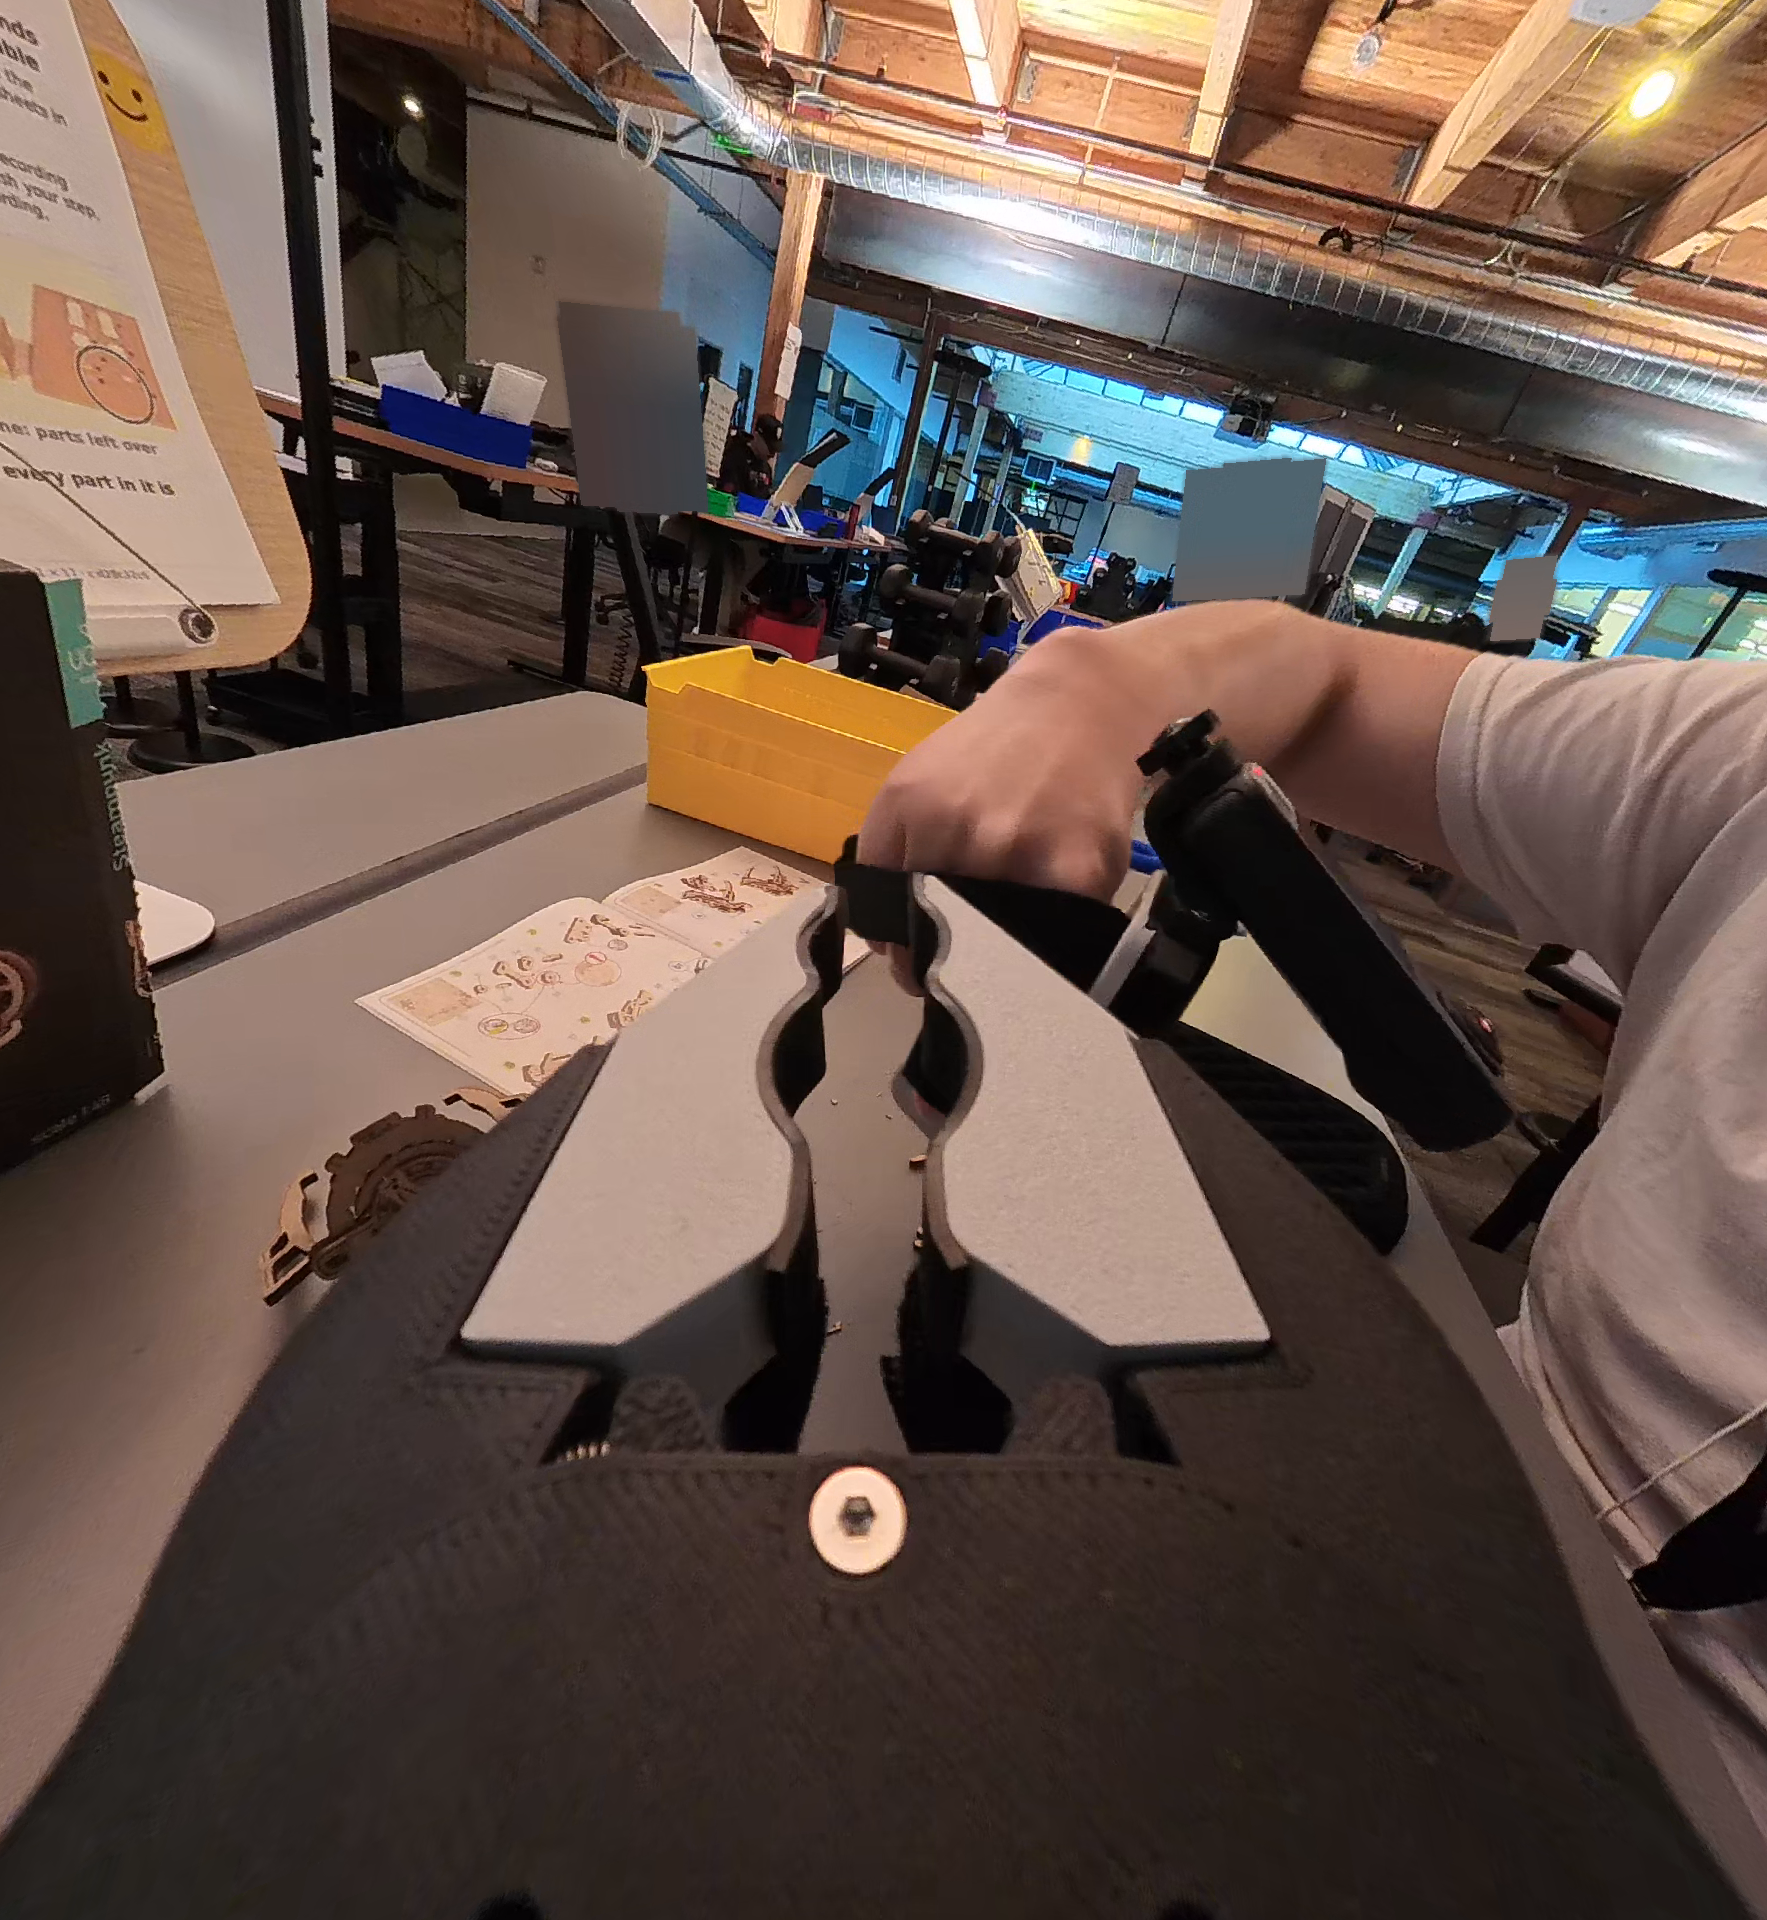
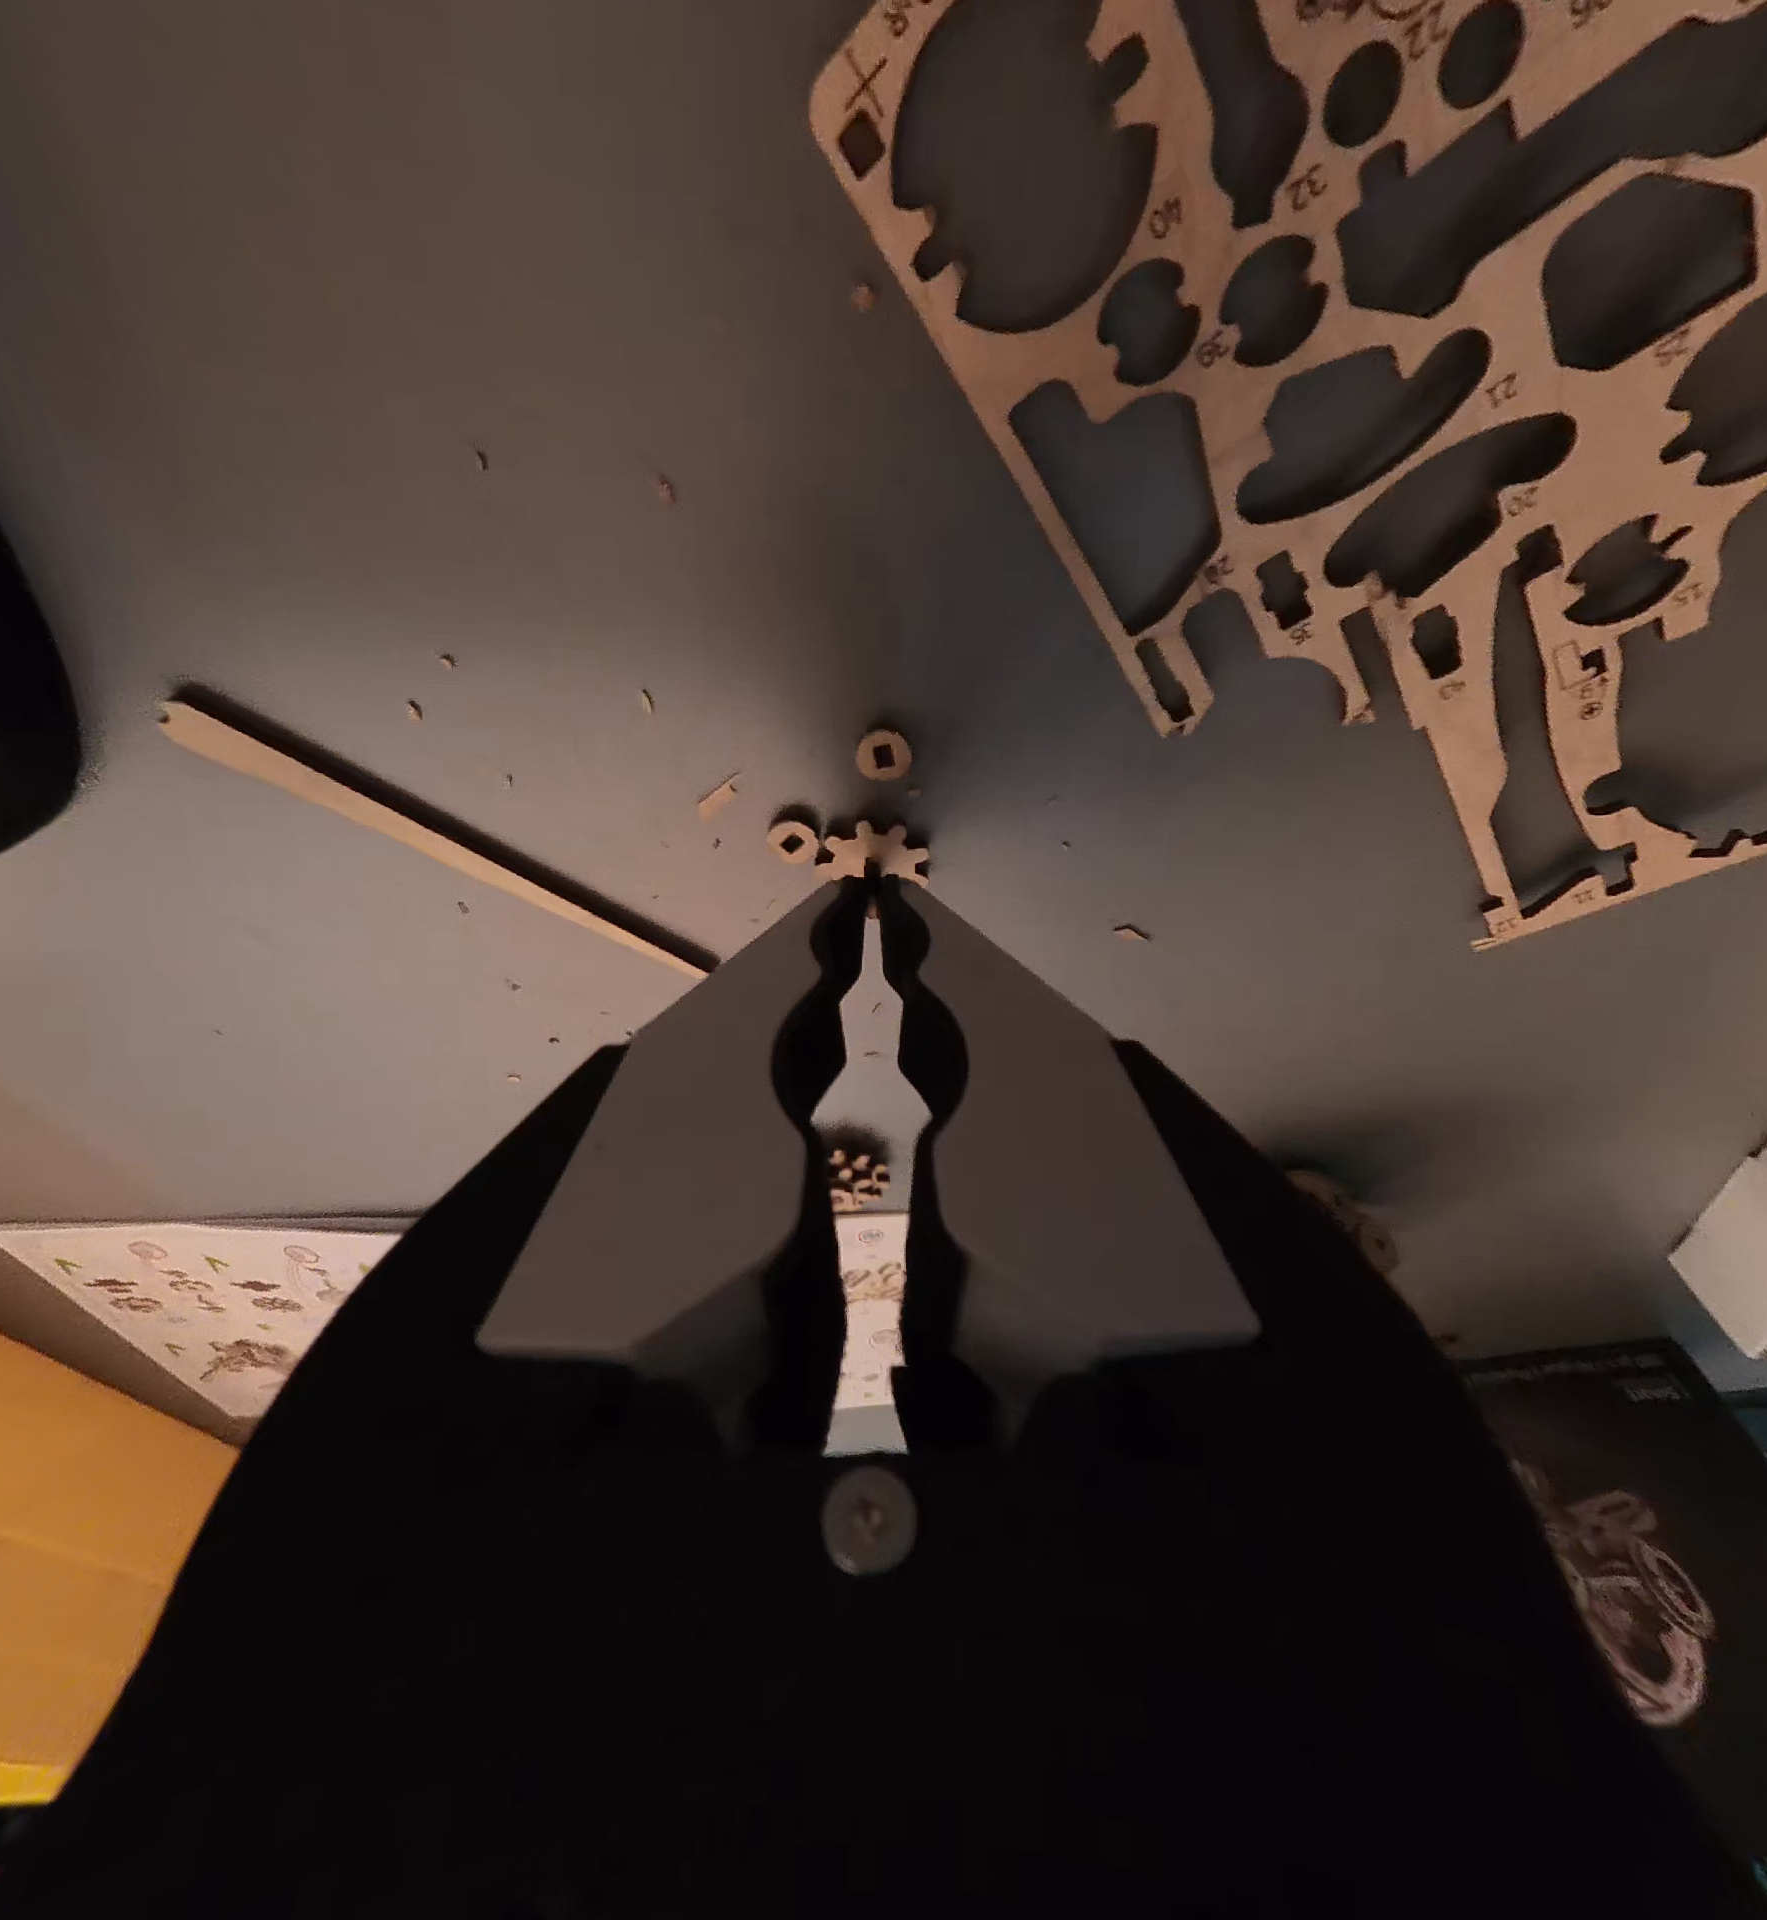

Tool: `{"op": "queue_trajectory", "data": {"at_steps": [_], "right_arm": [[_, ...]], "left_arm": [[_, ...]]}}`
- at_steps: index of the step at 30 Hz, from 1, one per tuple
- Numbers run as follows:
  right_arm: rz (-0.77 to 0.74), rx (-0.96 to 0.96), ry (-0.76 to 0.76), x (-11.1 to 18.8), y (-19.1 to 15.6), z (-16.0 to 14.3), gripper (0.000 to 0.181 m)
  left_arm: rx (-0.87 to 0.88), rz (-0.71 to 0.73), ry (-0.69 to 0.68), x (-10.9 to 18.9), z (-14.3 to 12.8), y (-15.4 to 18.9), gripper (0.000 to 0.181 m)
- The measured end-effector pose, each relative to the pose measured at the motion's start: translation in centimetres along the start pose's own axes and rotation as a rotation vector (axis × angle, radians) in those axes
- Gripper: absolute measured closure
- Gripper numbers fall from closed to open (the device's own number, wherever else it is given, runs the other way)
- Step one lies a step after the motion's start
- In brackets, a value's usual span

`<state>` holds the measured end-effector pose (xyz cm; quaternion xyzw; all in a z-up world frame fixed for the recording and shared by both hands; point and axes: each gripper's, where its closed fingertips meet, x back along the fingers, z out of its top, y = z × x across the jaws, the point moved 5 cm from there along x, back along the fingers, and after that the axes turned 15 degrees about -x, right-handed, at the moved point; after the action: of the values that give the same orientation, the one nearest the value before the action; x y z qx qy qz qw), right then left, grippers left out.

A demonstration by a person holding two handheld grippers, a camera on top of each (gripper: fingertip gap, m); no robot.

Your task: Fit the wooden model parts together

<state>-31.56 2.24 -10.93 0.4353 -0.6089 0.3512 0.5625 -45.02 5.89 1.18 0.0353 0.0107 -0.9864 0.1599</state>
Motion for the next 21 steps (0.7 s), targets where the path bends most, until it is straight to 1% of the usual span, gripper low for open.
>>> {"op": "queue_trajectory", "data": {"at_steps": [1,3,5,7,10,13,15,18,21], "right_arm": [[-0.007,-0.005,-0.012,0.0,0.0,0.0,0.178],[0.011,-0.099,0.001,0.0,0.1,-0.1,0.178],[0.039,-0.212,0.07,0.0,0.2,-0.5,0.178],[0.059,-0.32,0.157,-0.1,0.2,-1.0,0.178],[0.036,-0.402,0.264,-0.1,0.0,-1.6,0.178],[-0.014,-0.423,0.303,-0.2,-0.3,-1.7,0.178],[-0.031,-0.43,0.318,-0.2,-0.6,-1.7,0.178],[-0.048,-0.475,0.334,-0.2,-0.7,-1.8,0.178],[-0.059,-0.558,0.347,-0.3,-0.9,-2.0,0.178]], "left_arm": [[0.001,-0.001,0.0,0.0,0.0,0.0,0.171],[0.005,-0.004,0.001,0.0,0.1,0.0,0.17],[0.014,-0.012,-0.009,0.0,0.0,0.1,0.167],[0.015,-0.026,-0.058,-0.1,-0.5,0.2,0.163],[-0.006,-0.064,-0.142,-0.7,-1.5,0.8,0.159],[-0.021,-0.176,-0.259,-1.6,-3.1,2.4,0.158],[-0.048,-0.25,-0.386,-2.1,-4.9,3.6,0.155],[-0.123,-0.278,-0.582,-3.2,-7.8,4.7,0.148],[-0.165,-0.317,-0.627,-4.8,-8.9,6.0,0.145]]}}
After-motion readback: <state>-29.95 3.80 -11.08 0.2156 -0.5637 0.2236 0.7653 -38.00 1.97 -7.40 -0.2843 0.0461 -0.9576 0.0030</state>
